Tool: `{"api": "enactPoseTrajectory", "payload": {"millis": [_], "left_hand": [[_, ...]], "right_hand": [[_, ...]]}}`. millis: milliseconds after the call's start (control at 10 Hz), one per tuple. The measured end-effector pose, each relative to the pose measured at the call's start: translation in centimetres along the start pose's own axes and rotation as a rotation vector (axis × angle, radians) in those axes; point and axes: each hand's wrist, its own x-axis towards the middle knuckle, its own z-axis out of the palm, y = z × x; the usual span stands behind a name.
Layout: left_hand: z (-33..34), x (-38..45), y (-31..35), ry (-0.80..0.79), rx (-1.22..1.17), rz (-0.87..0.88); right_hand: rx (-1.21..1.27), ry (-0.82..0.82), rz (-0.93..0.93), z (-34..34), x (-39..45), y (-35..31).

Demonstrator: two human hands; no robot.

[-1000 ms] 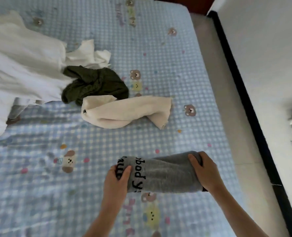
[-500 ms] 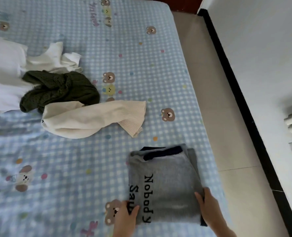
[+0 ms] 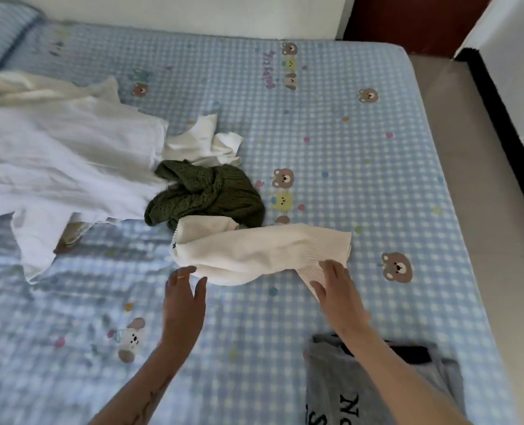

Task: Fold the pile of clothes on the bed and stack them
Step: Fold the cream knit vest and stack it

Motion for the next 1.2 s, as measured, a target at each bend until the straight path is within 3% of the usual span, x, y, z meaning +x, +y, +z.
{"api": "enactPoseTrajectory", "payload": {"millis": [100,200,400,500,700,800,900,1000,1100,1200], "left_hand": [[-0.3,6.5,0.1,0.022,0.075,0.035],[0.5,9.6,-1.4,-0.202,0.237,-0.02],[-0.9,6.8,-6.1,-0.203,0.12,0.014],[-3.3,3.5,-9.4,-0.182,0.109,0.024],[-8.9,-1.6,-14.5,-0.317,0.373,-0.081],[-8.9,-1.4,-14.4,-0.269,0.381,0.053],[-7.1,1.7,-13.4,-0.285,0.332,0.081],[-4.7,5.2,-13.1,-0.379,0.402,0.138],[-3.6,6.3,-13.0,-0.496,0.526,0.232],[-5.2,3.5,-13.1,-0.425,0.488,0.151]], "right_hand": [[-0.108,-0.055,-0.143,2.7,5.6,-2.4],[-0.225,-0.085,-0.225,4.3,7.7,-3.5],[-0.105,-0.017,-0.191,3.0,1.9,-6.1],[-0.076,-0.007,-0.295,3.5,-4.7,-7.3],[-0.107,-0.233,-0.181,7.2,-15.3,-13.5],[0.114,-0.149,-0.024,9.0,-14.9,-14.0],[0.066,-0.13,-0.079,9.4,-10.5,-13.9],[0.044,-0.234,0.091,10.8,-7.5,-13.7],[0.042,-0.157,0.045,11.1,-8.4,-16.1],[0.129,-0.108,-0.063,10.0,-12.5,-19.2]]}}
